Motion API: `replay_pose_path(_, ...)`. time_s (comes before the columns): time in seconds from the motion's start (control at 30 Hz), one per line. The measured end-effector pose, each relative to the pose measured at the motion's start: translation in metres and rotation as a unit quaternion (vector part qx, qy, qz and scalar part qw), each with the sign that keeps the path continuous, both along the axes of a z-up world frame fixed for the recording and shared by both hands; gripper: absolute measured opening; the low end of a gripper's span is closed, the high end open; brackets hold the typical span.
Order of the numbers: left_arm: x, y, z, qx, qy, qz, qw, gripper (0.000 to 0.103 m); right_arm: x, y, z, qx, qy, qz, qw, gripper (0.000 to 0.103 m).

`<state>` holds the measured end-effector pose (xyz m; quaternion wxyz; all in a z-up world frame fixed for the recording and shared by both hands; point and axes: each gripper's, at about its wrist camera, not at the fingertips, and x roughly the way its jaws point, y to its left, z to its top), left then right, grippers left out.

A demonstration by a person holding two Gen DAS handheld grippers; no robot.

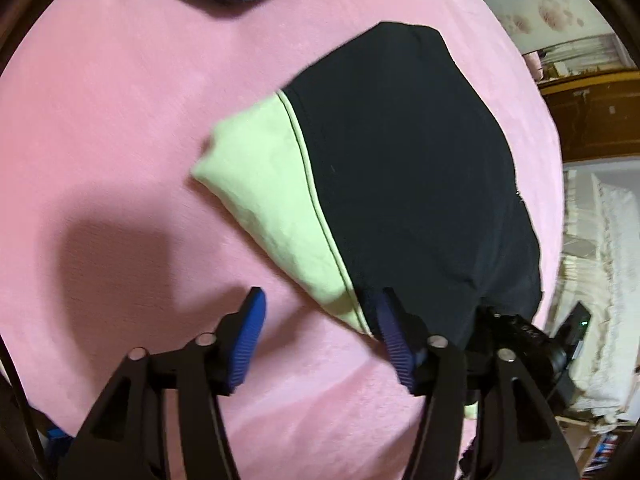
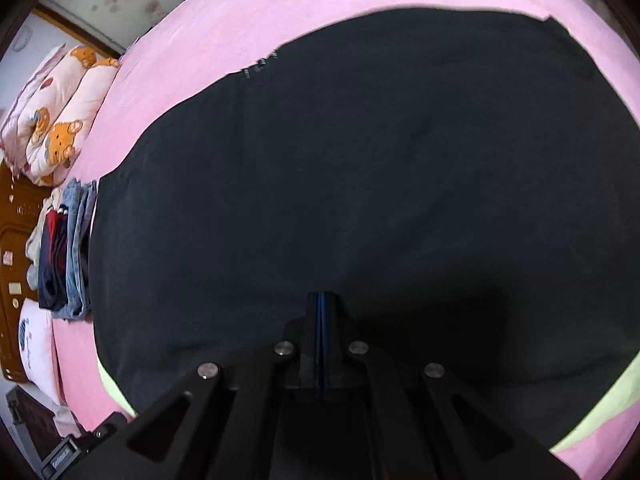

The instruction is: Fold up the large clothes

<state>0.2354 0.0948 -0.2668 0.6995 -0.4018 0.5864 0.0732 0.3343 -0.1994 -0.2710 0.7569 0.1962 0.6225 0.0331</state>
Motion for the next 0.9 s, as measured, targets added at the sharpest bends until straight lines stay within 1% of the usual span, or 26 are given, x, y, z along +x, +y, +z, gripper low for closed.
replay_pose_path(0.1,0.001,-0.003,-0.016,-0.016,0.008,0.015,0.9997,0.059,0.001,-0.007,-0.003,0.014,0.004,0.002,1.000,0.000)
replay_pose_path(0.13,0.001,0.000,-0.022,-0.026,0.007,0.027,0.9993,0.059,0.000,-0.009,-0.002,0.015,0.004,0.007,1.000,0.000)
replay_pose_path(0.2,-0.004,0.010,-0.027,-0.040,-0.001,0.045,0.9982,0.059,0.001,-0.011,-0.005,0.015,0.005,0.016,1.000,0.000)
replay_pose_path(0.33,0.011,0.030,-0.046,-0.058,-0.029,0.070,0.9955,0.059,0.009,0.000,-0.004,0.002,0.011,0.030,0.999,0.000)
replay_pose_path(0.37,0.014,0.030,-0.047,-0.061,-0.035,0.072,0.9949,0.059,0.011,0.010,-0.005,-0.003,0.011,0.031,0.999,0.000)
replay_pose_path(0.47,0.023,0.038,-0.047,-0.073,-0.059,0.083,0.9922,0.059,0.011,0.012,-0.005,-0.012,0.008,0.031,0.999,0.000)
replay_pose_path(0.57,0.036,0.041,-0.057,-0.093,-0.057,0.098,0.9892,0.058,0.010,0.009,-0.007,-0.009,0.009,0.017,1.000,0.000)
replay_pose_path(0.6,0.037,0.041,-0.057,-0.092,-0.060,0.102,0.9888,0.056,0.010,0.010,-0.008,-0.008,0.009,0.011,1.000,0.000)
replay_pose_path(0.63,0.038,0.039,-0.056,-0.086,-0.066,0.105,0.9885,0.044,0.010,0.011,-0.008,-0.007,0.010,0.007,1.000,0.000)
replay_pose_path(0.67,0.038,0.037,-0.054,-0.077,-0.071,0.106,0.9889,0.035,0.010,0.010,-0.009,-0.005,0.010,0.001,1.000,0.000)
replay_pose_path(0.7,0.038,0.036,-0.050,-0.068,-0.075,0.105,0.9893,0.031,0.009,0.010,-0.009,-0.005,0.009,-0.005,1.000,0.000)
replay_pose_path(0.73,0.038,0.034,-0.047,-0.063,-0.080,0.106,0.9891,0.022,0.009,0.010,-0.009,-0.005,0.009,-0.010,1.000,0.000)
replay_pose_path(0.77,0.038,0.031,-0.042,-0.058,-0.089,0.106,0.9886,0.017,0.008,0.012,-0.009,-0.006,0.008,-0.013,1.000,0.000)
replay_pose_path(0.83,0.038,0.029,-0.030,-0.046,-0.103,0.098,0.9888,0.015,0.006,0.012,-0.009,-0.007,0.003,-0.015,1.000,0.000)
replay_pose_path(0.9,0.032,0.028,-0.010,-0.037,-0.133,0.083,0.9869,0.013,0.005,0.012,-0.009,-0.004,-0.001,-0.017,1.000,0.000)
